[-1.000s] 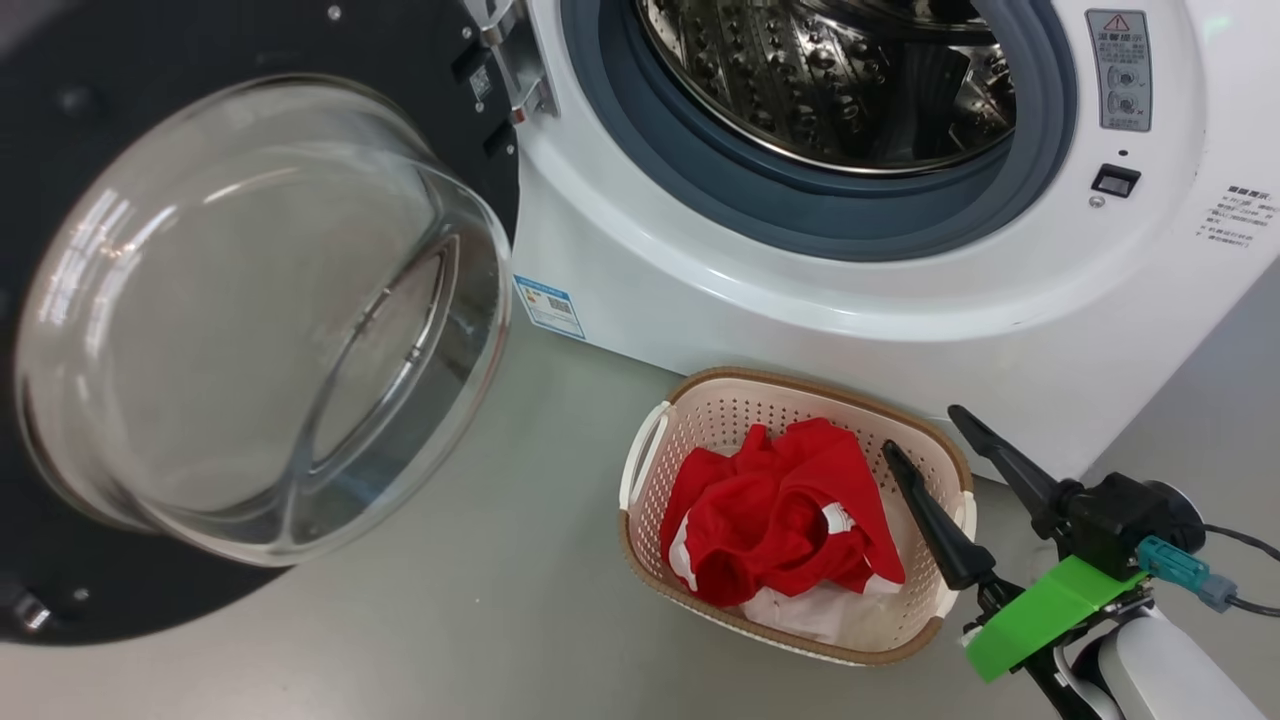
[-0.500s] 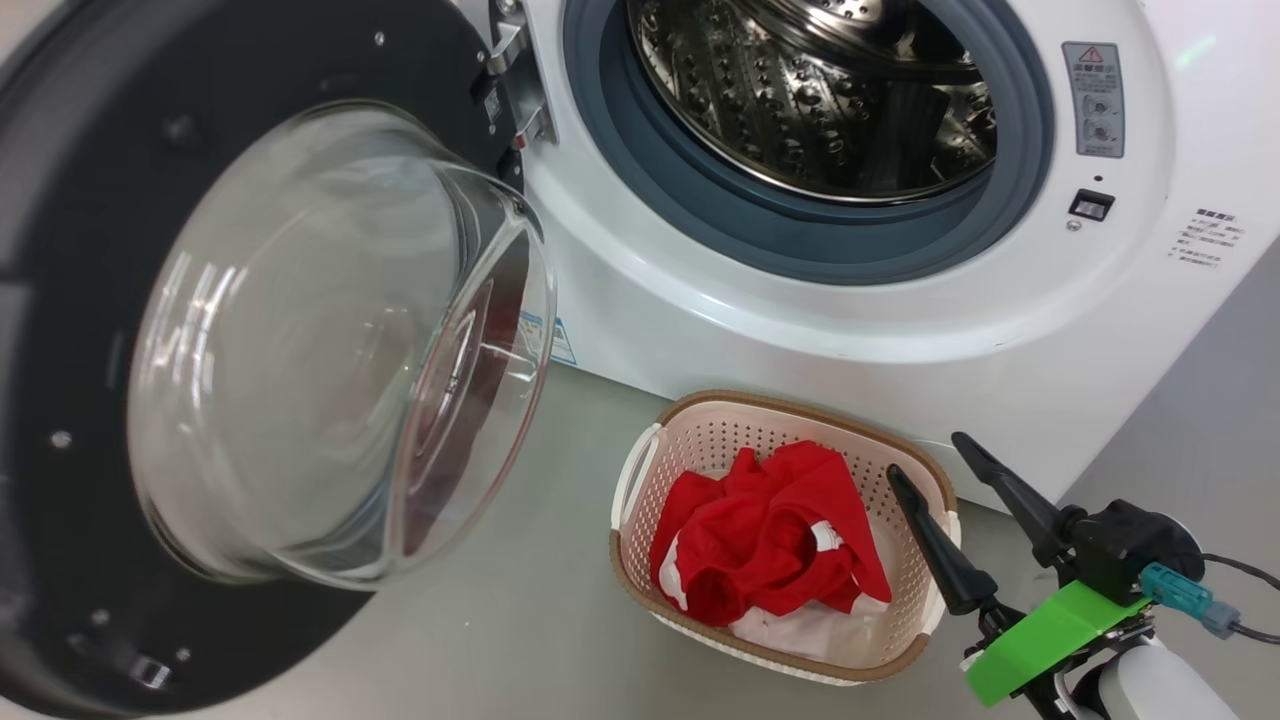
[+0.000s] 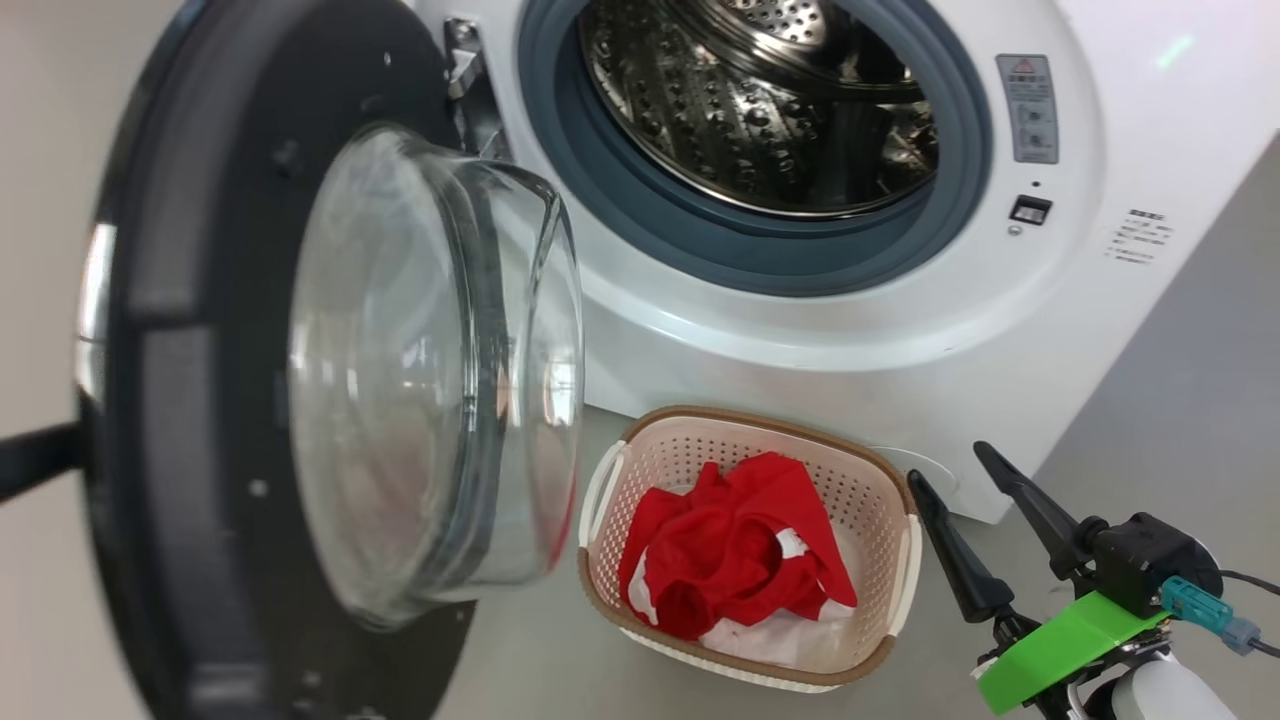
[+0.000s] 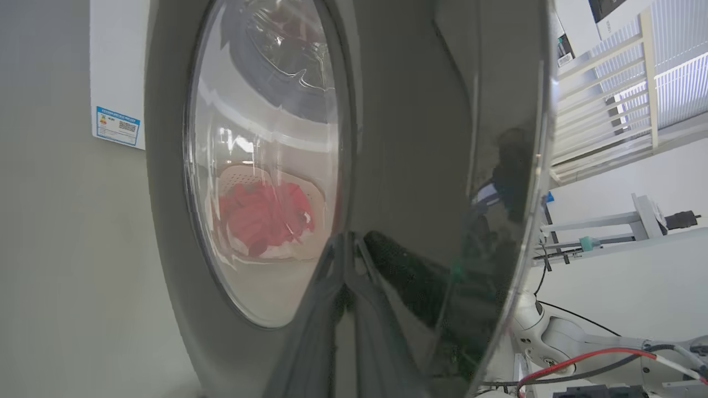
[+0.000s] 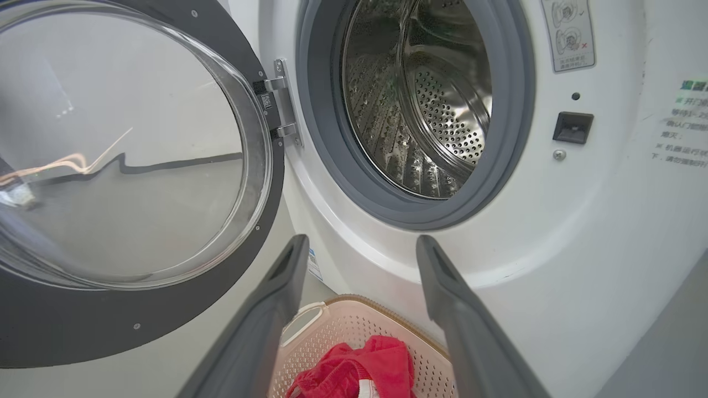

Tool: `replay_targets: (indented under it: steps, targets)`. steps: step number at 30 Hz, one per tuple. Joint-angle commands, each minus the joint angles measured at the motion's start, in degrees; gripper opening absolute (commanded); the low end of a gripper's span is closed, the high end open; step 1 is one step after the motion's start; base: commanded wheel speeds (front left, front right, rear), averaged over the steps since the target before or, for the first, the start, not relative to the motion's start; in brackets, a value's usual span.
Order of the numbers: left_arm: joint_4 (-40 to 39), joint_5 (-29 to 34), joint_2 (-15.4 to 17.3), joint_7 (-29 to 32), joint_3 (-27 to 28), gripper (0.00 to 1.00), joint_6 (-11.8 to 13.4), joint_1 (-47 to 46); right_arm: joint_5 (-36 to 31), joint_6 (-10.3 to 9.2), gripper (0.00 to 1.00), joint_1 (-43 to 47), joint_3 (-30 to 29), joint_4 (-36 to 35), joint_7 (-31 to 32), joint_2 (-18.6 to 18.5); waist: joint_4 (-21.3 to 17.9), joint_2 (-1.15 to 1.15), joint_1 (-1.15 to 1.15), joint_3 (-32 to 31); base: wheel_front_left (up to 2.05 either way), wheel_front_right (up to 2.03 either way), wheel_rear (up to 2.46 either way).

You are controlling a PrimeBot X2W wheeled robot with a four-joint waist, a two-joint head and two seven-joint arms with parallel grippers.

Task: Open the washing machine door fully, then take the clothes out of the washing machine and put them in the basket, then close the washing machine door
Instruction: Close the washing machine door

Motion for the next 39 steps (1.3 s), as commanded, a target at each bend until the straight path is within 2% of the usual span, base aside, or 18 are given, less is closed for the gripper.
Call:
replay_targets:
  steps: [1,8,18,30,39]
  targets:
    - [-3.0,-0.4,2.0,0.7,2.0,0.0,-0.6,-1.3,-0.4,0.09,1.0,0.6,0.8,-1.6,-0.7,0.0,-0.9,0.0,0.0,-0.3,0.0,0.0,0.0]
    - [-8.3,0.7,-2.2,-0.3,-0.5,0.0,-0.6,-2.6,-0.8,0.09,1.0,0.5,0.0,-2.1,-0.7,0.4,-3.9,0.0,0.0,0.1,0.0,0.0,0.0]
    - [-10.6,2.6,-7.5,-2.8,-3.3,0.0,-0.6,-5.3,-1.2,0.09,1.0,0.7,-0.7,-2.6,-0.7,1.1,-9.5,0.0,0.0,0.6,0.0,0.0,0.0]
    - [-10.4,5.0,-11.6,-7.7,-5.6,0.0,-0.6,-10.2,-1.6,0.09,1.0,-0.3,-1.5,-3.2,-0.7,2.1,-16.0,0.0,0.0,2.9,0.0,0.0,0.0]
    - [-7.9,7.1,-13.4,-12.2,-7.4,0.0,-0.6,-13.8,-2.0,0.09,1.0,-1.1,-1.8,-3.6,-0.7,3.7,-20.7,0.0,0.0,4.3,0.0,0.0,0.0]
